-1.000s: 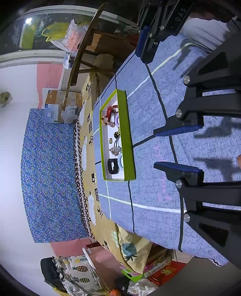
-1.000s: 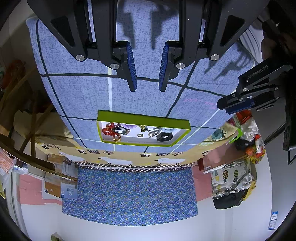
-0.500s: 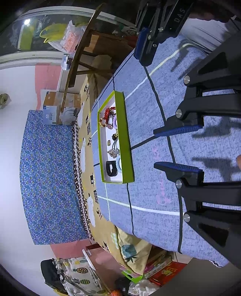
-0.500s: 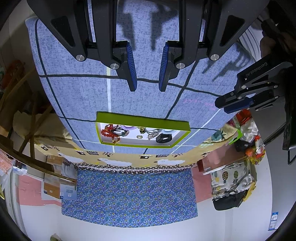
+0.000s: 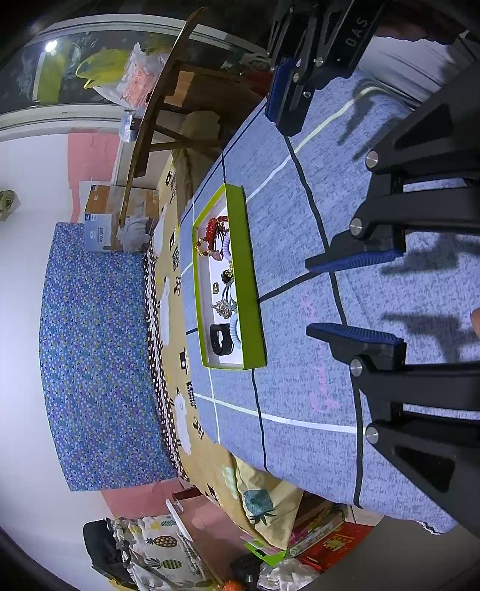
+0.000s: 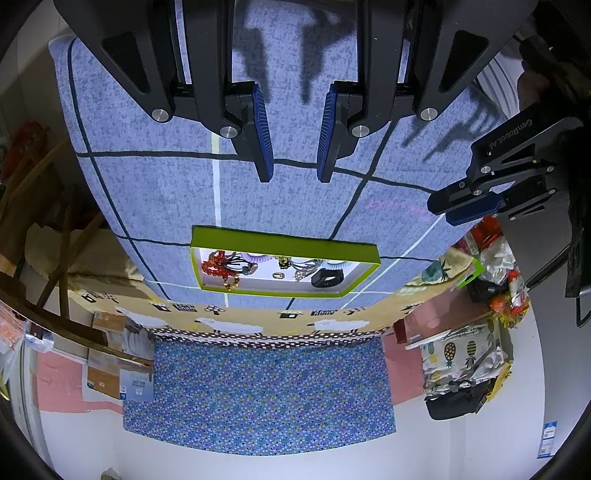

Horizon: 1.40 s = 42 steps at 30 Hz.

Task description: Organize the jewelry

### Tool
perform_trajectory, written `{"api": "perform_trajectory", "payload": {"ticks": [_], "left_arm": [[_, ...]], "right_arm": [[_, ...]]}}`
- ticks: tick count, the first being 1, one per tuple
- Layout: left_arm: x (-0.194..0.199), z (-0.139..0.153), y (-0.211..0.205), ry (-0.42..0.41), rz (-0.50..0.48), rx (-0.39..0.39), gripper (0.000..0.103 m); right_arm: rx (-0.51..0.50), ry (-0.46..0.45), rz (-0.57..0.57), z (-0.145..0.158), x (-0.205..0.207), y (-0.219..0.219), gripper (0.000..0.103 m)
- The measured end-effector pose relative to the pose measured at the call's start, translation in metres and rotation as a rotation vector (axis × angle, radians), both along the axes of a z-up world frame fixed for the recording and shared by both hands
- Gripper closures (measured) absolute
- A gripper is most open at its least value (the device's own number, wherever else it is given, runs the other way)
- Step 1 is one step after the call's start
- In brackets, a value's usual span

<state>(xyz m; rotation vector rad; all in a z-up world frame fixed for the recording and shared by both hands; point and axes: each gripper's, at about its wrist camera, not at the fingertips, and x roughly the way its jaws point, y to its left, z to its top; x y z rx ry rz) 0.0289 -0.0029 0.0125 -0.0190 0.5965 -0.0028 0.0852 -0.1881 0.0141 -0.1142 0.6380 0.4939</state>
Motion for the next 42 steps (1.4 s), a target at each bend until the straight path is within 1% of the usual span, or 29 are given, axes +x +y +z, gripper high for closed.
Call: {"api": "perform_trajectory", "payload": {"ticks": [14, 42], "left_arm": [[-0.0006, -0.0028, -0.0029, 0.01, -0.01, -0.001, 0.073], [-0.0017, -0.0063, -0.0035, 0.024, -0.014, -0.001, 0.073]], "right_arm": [[0.0, 0.013, 0.001, -0.0046, -0.0013, -0.0004, 0.078], [-0.001, 0.015, 0.001, -0.0041, -0.0001, -0.0009, 0.078]]}}
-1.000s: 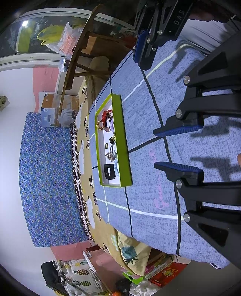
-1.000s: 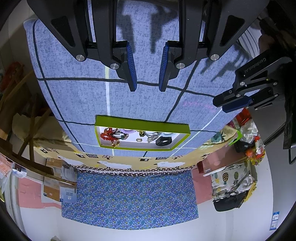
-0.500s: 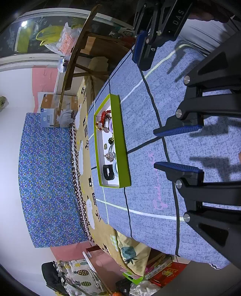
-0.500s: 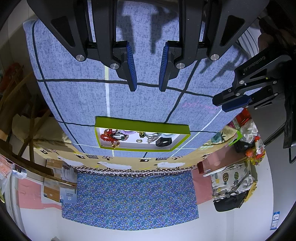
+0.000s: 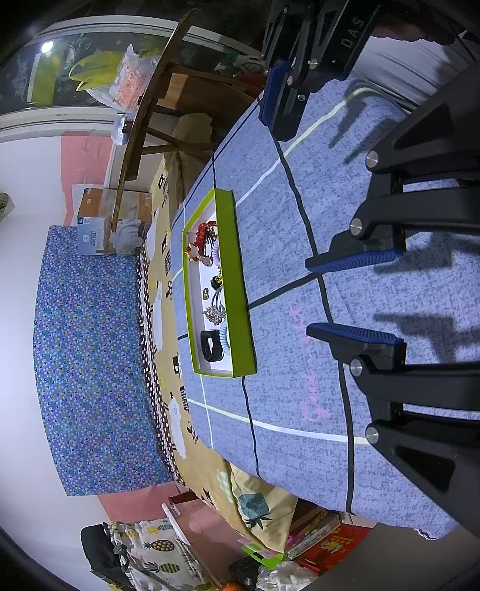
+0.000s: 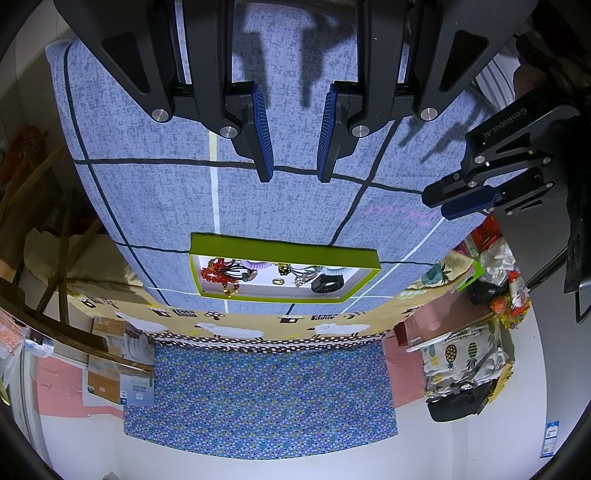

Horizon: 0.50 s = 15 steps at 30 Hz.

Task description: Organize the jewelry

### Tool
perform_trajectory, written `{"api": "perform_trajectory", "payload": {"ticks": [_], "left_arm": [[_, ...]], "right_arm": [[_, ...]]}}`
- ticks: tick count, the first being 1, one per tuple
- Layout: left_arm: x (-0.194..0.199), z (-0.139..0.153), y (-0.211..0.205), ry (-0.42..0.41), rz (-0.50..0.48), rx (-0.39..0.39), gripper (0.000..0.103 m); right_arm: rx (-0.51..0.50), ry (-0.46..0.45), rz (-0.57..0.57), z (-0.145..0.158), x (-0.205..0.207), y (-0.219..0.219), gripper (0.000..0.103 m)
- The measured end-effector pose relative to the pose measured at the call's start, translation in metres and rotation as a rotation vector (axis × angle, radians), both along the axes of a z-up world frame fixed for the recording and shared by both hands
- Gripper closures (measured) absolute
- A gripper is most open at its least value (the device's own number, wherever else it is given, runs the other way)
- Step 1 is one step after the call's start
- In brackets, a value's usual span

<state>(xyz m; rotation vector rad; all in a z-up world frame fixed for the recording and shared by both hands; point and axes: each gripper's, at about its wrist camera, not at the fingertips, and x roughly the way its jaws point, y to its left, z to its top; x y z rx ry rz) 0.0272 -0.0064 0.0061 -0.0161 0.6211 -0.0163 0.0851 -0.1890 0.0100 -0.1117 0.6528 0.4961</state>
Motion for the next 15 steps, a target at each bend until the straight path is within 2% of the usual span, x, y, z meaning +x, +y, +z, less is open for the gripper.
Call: {"api": "perform_trajectory", "payload": {"ticks": [15], "left_arm": [[-0.0002, -0.0001, -0.0011, -0.005, -0.01, -0.007, 0.073]], "right_arm": [[0.0, 0.0, 0.0, 0.0004, 0.0004, -0.0002, 0.078]]}}
